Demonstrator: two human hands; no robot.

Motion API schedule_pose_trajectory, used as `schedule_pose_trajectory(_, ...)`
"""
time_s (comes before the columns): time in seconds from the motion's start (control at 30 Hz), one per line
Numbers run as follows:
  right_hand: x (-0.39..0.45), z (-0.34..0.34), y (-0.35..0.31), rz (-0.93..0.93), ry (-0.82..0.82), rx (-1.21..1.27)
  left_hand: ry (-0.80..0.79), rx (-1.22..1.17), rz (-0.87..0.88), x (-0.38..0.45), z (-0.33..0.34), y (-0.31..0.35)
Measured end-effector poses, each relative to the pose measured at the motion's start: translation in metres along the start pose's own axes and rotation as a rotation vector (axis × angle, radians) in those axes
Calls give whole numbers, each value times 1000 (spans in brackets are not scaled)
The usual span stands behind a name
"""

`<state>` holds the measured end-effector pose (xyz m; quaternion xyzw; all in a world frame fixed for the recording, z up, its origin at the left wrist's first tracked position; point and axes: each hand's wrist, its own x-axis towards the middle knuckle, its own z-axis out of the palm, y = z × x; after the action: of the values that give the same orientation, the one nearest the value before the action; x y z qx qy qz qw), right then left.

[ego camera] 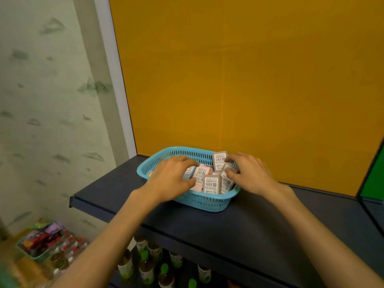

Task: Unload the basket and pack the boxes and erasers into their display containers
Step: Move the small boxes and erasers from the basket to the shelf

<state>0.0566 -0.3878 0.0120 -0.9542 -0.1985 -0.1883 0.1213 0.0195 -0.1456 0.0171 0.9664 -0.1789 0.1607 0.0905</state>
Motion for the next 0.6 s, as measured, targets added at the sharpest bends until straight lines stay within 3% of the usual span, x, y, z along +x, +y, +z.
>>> schedule_pose_trajectory(0.37, 10, 20, -1, 208, -1, -84, -184, -35, 458, 71, 44, -29)
schedule_pose_trajectory(0.6, 15, 27, -9, 322, 10, -154, -70, 75, 785, 97, 63, -32)
